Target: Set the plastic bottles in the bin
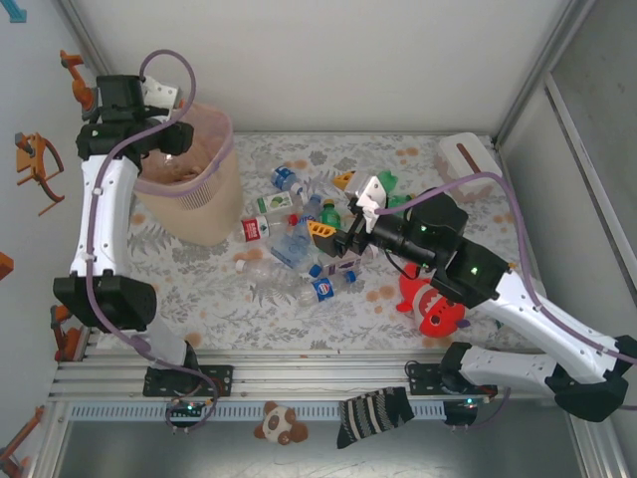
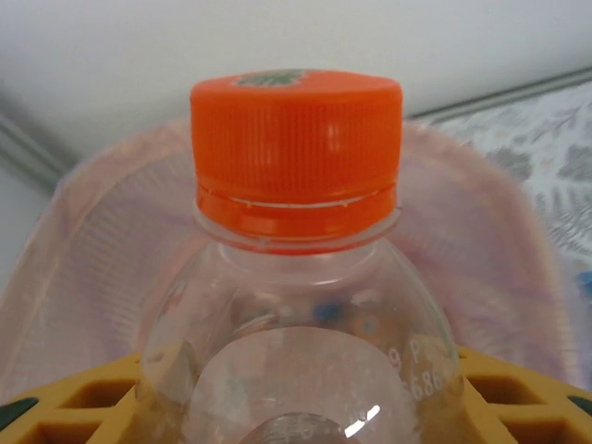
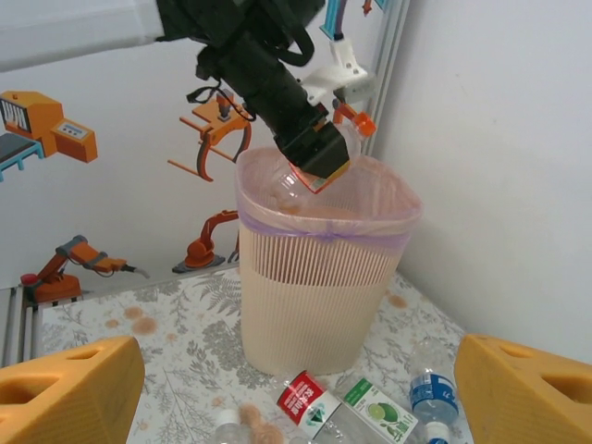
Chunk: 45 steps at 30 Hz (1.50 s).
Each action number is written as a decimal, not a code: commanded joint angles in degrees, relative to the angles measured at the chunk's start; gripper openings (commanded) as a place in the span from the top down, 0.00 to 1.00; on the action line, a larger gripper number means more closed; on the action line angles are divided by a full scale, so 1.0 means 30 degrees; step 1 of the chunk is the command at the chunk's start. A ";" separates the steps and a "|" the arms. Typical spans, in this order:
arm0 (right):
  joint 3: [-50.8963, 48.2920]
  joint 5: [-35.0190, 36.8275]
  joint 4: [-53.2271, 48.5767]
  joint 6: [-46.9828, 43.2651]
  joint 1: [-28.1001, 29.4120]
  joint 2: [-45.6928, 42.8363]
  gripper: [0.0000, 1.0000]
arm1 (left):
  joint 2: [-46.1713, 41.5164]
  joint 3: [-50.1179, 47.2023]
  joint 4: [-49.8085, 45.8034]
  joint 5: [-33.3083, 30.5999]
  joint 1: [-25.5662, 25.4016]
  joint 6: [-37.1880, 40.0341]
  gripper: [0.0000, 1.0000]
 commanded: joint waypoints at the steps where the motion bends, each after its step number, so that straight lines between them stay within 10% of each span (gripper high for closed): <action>1: 0.0330 0.0117 -0.0075 -0.0474 -0.0031 0.0194 0.14 | 0.1012 0.0809 -0.1467 -0.1330 0.0363 0.0842 0.49; 30: -0.0059 0.0293 -0.0075 -0.0830 -0.0045 0.0241 0.14 | 0.9442 0.1979 -0.3654 -0.0697 0.1099 0.0306 0.41; 45: -0.0291 0.0526 -0.0341 -0.0815 -0.0034 -0.0203 0.14 | 0.9241 0.2019 -0.3288 -0.0044 0.1202 -0.0389 0.17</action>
